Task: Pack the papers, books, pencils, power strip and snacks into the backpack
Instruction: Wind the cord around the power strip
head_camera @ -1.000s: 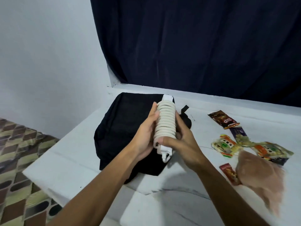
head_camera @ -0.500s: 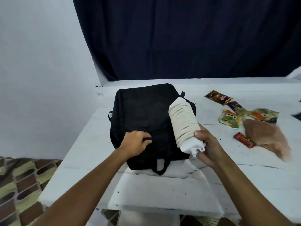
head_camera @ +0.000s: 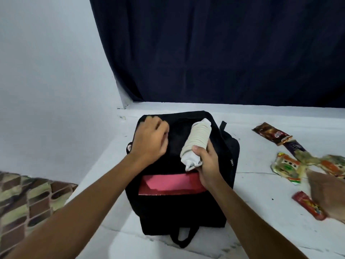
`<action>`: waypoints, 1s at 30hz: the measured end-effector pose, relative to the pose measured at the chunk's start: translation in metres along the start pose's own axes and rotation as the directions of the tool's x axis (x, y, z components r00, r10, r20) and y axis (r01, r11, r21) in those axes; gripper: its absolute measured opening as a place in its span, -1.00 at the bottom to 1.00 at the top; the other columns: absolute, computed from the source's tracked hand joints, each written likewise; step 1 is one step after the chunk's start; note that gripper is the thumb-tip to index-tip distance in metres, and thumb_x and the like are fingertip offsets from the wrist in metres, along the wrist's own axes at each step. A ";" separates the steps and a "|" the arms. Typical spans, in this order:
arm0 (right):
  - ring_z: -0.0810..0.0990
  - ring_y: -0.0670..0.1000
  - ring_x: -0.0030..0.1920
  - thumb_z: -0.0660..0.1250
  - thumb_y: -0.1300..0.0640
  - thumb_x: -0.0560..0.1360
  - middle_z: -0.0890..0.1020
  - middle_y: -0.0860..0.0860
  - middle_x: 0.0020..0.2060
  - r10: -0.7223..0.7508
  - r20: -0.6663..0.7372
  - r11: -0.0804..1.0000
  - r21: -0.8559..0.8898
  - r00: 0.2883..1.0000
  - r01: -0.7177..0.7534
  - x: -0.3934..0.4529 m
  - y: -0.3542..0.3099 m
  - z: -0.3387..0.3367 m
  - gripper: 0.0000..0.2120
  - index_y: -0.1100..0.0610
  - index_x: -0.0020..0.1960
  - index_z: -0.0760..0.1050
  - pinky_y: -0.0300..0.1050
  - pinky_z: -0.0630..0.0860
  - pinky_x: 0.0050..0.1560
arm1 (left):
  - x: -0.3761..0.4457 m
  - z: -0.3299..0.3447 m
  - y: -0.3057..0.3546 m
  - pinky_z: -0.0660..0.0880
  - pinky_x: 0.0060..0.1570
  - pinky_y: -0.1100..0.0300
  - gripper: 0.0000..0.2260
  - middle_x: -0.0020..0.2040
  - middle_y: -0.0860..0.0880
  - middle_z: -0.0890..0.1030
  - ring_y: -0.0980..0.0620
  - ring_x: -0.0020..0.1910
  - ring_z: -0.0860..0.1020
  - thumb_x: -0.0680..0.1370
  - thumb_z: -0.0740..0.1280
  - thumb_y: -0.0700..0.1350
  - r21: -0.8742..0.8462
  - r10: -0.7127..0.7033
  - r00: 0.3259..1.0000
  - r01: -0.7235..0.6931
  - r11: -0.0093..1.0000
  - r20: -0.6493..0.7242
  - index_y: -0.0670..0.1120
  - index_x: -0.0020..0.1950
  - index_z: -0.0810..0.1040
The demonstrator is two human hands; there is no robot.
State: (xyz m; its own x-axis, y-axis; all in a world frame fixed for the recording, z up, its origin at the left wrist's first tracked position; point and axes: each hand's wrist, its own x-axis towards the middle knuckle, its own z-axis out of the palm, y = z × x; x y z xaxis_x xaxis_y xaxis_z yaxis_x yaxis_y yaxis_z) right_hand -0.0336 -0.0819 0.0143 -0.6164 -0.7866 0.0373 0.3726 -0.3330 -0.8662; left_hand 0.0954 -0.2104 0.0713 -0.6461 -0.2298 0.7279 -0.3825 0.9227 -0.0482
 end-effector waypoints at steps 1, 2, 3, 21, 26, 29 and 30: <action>0.64 0.02 -0.04 0.35 0.23 0.30 0.65 0.09 0.04 -0.007 0.006 1.000 -0.008 1.000 0.007 0.006 0.002 0.000 -0.45 0.13 0.30 0.45 -0.12 0.59 -0.11 | -0.017 0.002 0.004 0.42 -0.27 0.00 -0.88 -0.15 -0.14 0.53 -0.17 -0.20 0.48 0.38 0.32 -0.14 -0.006 0.137 0.990 -0.136 0.991 0.024 -0.16 -0.13 0.52; 0.64 0.02 -0.02 0.34 0.23 0.31 0.65 0.10 0.06 -0.011 0.019 1.000 -0.011 1.000 0.011 0.010 0.003 -0.001 -0.45 0.12 0.31 0.45 -0.10 0.59 -0.10 | -0.036 0.007 0.007 0.43 -0.22 0.01 -0.80 -0.10 -0.15 0.55 -0.18 -0.15 0.50 0.36 0.35 -0.08 0.032 0.211 0.971 -0.216 0.976 0.115 -0.14 -0.08 0.54; 0.64 0.02 -0.02 0.34 0.23 0.31 0.65 0.10 0.07 -0.011 0.032 1.000 -0.011 0.999 0.011 0.013 0.003 -0.002 -0.45 0.12 0.31 0.45 -0.11 0.58 -0.11 | -0.055 0.014 0.007 0.46 -0.11 -0.02 -0.67 0.03 -0.17 0.57 -0.21 -0.04 0.52 0.32 0.38 0.00 0.108 0.213 0.949 -0.243 0.964 0.233 -0.10 0.02 0.55; 0.59 0.03 0.19 0.45 0.11 0.11 0.64 0.01 0.15 0.284 0.347 0.890 -0.443 0.894 -0.111 -0.041 -0.041 0.025 -0.28 -0.04 0.29 0.48 -0.06 0.49 0.21 | 0.106 -0.006 -0.087 0.47 0.16 0.02 -0.85 -0.04 0.09 0.66 0.04 0.03 0.57 0.53 0.37 -0.03 -0.260 0.053 0.736 0.170 0.951 0.675 0.10 0.09 0.61; 0.66 0.00 -0.04 0.47 -0.06 0.02 0.67 0.00 -0.05 0.405 0.069 0.799 -0.512 0.912 -0.316 -0.014 -0.025 0.052 -0.35 0.06 0.11 0.58 -0.08 0.52 -0.04 | 0.128 -0.018 -0.073 0.48 0.14 -0.03 -0.80 0.02 0.09 0.65 0.02 0.08 0.55 0.53 0.35 0.00 -0.241 0.150 0.760 0.009 0.970 0.632 0.16 0.14 0.58; 0.59 -0.03 -0.36 0.44 -0.02 0.18 0.61 0.00 -0.39 0.441 0.038 0.797 -0.475 0.897 -0.372 0.011 -0.035 0.070 -0.73 0.11 -0.20 0.58 -0.22 0.46 -0.30 | 0.127 -0.020 -0.078 0.49 0.13 -0.04 -0.77 0.05 0.11 0.65 0.03 0.07 0.57 0.53 0.35 0.00 -0.241 0.144 0.761 0.017 0.970 0.633 0.18 0.17 0.57; 0.59 -0.01 -0.35 0.44 0.02 0.20 0.62 0.03 -0.38 0.437 0.036 0.805 -0.461 0.899 -0.373 0.019 -0.037 0.073 -0.81 0.10 -0.26 0.59 -0.21 0.48 -0.30 | 0.125 -0.020 -0.081 0.50 0.12 -0.03 -0.76 0.05 0.13 0.66 0.05 0.06 0.58 0.52 0.35 0.00 -0.252 0.144 0.760 0.027 0.967 0.634 0.20 0.17 0.57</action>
State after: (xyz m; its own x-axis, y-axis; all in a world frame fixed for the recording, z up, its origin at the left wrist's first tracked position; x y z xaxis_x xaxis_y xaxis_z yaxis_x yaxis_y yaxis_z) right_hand -0.0090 -0.1225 0.0834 -0.3661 -0.8712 -0.3270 0.2105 0.2648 -0.9411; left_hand 0.0589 -0.3075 0.1799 -0.9647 -0.2379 0.1125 -0.2209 0.9644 0.1451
